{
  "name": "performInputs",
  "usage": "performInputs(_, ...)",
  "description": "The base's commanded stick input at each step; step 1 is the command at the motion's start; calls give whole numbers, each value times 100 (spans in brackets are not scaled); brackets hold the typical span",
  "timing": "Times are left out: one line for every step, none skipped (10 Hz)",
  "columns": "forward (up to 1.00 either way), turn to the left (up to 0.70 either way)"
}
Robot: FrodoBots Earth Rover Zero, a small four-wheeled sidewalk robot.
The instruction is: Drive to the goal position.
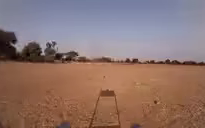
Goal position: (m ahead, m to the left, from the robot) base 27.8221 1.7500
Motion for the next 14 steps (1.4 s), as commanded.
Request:
performInputs(70, 0)
performInputs(70, 0)
performInputs(70, 0)
performInputs(70, 0)
performInputs(70, 0)
performInputs(70, 0)
performInputs(70, 0)
performInputs(70, 0)
performInputs(70, 0)
performInputs(70, 0)
performInputs(70, 0)
performInputs(70, 0)
performInputs(70, 0)
performInputs(70, 0)
